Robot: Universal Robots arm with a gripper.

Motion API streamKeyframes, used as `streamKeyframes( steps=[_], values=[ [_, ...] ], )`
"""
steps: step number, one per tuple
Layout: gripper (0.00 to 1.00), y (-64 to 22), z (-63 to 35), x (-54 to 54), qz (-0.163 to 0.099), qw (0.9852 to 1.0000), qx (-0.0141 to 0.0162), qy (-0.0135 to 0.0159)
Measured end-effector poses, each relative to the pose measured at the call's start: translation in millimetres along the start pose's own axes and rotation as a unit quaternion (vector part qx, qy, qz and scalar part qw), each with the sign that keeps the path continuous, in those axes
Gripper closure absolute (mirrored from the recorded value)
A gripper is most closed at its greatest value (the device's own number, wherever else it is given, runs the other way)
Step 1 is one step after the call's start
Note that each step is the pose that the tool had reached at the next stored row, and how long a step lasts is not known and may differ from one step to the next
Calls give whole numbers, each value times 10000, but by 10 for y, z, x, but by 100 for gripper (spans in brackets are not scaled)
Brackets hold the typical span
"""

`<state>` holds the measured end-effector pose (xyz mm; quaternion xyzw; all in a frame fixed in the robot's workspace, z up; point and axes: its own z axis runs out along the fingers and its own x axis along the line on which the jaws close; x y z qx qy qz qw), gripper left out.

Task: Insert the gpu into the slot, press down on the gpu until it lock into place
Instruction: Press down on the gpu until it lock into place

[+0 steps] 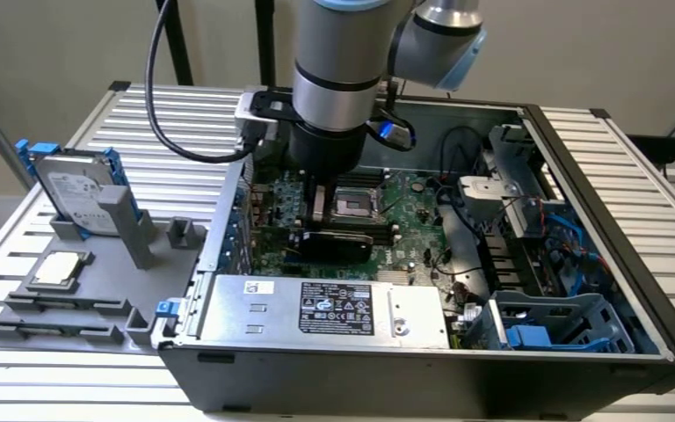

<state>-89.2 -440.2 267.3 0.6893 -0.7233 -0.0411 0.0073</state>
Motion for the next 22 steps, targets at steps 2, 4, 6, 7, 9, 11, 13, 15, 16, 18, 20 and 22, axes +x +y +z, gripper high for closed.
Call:
streamKeyframes(
  steps=[2, 4, 6, 7, 9, 11, 13, 15, 16, 18, 20, 22],
  values=[
    [89, 0, 3, 0, -1, 10000, 3, -1],
    [89, 3, -47, -6, -1, 10000, 9, -15],
    [89, 10, -129, -8, -1, 10000, 1, -4],
    [89, 14, -147, -8, -1, 10000, -2, -7],
    [89, 54, -151, -7, -4, 10000, -3, -3],
    [89, 86, -151, -5, -17, 10000, -6, 2],
    [89, 112, -149, -4, -33, 10000, -14, 4],
    [89, 134, -148, -3, -52, 10000, -27, 8],
    [89, 144, -147, -3, -63, 10000, -32, 12],
    [89, 164, -146, -1, -82, 10000, -47, 16],
    [89, 185, -144, 0, -99, 9999, -67, 18],
    [89, 206, -142, 1, -114, 9999, -91, 20]
  ],
)
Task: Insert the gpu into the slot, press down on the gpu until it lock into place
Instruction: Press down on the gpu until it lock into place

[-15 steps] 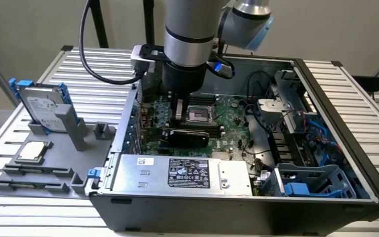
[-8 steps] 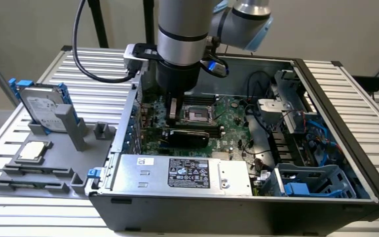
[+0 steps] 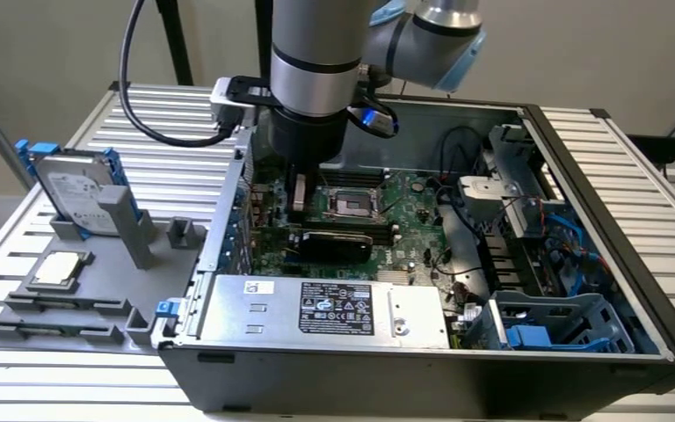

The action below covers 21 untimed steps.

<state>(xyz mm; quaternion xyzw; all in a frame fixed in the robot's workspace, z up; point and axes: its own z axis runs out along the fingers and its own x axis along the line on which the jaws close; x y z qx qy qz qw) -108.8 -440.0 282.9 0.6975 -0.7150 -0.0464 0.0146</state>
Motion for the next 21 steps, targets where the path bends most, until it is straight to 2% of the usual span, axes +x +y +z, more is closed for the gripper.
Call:
streamKeyframes(
  steps=[2, 7, 10, 12, 18, 21],
  values=[
    [89, 22, 2, 0, -12, 10000, -29, 2],
    [89, 80, 6, 2, -34, 9999, -124, 7],
    [89, 111, 9, 3, -54, 9999, -160, 12],
    [89, 130, 10, 3, -70, 9998, -166, 35],
    [89, 179, 15, 5, -115, 9997, -167, 166],
    [89, 191, 13, 6, -140, 9996, -179, 186]
  ],
)
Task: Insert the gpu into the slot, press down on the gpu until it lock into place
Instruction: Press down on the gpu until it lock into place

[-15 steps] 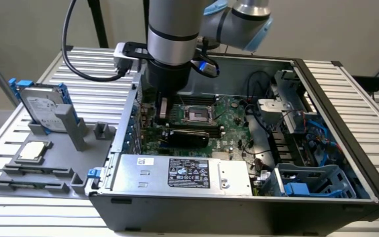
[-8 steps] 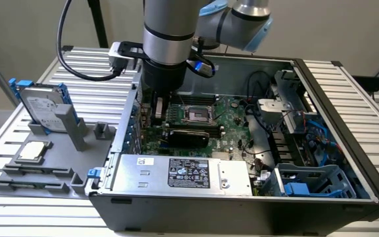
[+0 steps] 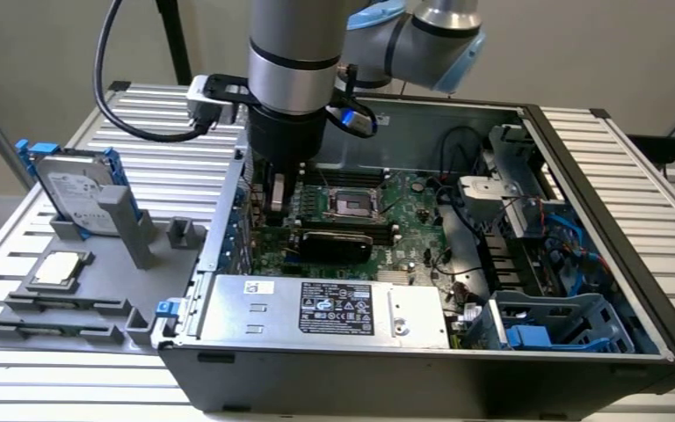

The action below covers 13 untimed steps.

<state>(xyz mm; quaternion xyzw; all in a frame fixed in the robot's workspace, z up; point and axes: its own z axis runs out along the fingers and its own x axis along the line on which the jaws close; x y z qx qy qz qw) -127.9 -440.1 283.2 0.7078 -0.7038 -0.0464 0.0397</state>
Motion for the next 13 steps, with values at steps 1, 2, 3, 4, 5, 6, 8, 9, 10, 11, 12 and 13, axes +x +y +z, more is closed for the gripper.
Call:
streamKeyframes(
  steps=[1, 2, 3, 4, 5, 6, 8, 9, 10, 11, 12, 13],
  values=[
    [89, 2, -2, 0, -6, 10000, -11, 0],
    [89, 3, -5, -1, -8, 10000, -27, 0],
    [89, 4, -11, -1, -11, 10000, -43, 0],
    [89, 6, -19, -1, -12, 10000, -60, -1],
    [89, 7, -27, -1, -12, 10000, -76, -2],
    [89, 9, -36, -1, -11, 10000, -92, -2],
    [89, 10, -51, -1, -12, 9999, -123, -4],
    [89, 11, -55, -1, -13, 9999, -142, -7],
    [89, 12, -59, -1, -13, 9999, -164, -10],
    [89, 14, -64, 0, -13, 9998, -186, -14],
    [89, 15, -67, 0, -14, 9998, -211, -20],
    [89, 15, -70, 0, -15, 9997, -246, -30]
  ],
)
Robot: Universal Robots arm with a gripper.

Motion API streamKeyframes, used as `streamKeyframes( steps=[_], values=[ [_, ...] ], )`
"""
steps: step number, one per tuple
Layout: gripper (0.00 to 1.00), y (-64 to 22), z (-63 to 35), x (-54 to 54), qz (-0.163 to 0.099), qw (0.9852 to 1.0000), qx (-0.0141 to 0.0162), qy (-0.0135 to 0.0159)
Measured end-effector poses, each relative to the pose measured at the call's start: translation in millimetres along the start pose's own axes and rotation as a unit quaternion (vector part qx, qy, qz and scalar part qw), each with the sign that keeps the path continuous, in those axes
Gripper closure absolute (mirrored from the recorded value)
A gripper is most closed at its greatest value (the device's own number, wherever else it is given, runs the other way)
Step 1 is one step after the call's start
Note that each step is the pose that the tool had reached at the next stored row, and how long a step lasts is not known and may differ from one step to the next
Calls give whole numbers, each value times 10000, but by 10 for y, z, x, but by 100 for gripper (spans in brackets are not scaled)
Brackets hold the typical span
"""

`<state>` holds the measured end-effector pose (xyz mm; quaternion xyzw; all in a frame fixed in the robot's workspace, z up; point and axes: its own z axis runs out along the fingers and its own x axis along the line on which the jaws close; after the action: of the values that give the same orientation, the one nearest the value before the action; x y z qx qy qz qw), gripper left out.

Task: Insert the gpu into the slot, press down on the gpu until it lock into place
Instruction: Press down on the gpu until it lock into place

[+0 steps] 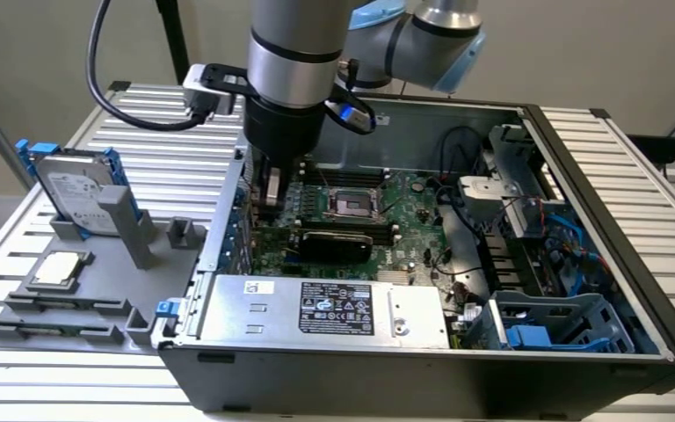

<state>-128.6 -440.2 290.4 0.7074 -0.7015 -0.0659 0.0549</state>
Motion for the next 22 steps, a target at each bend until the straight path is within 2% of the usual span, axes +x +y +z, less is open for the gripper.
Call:
streamKeyframes(
  steps=[3, 8, 11, 12, 13, 22],
  values=[
    [89, 2, -13, 3, -2, 10000, -96, -19],
    [89, 10, -54, 25, -1, 9997, -224, -27],
    [89, 13, -85, 26, 5, 9995, -313, -30],
    [89, 11, -89, 25, 8, 9994, -332, -31],
    [89, 7, -90, 26, 11, 9994, -341, -32],
    [89, -3, -61, 27, 82, 9993, -349, -45]
  ],
)
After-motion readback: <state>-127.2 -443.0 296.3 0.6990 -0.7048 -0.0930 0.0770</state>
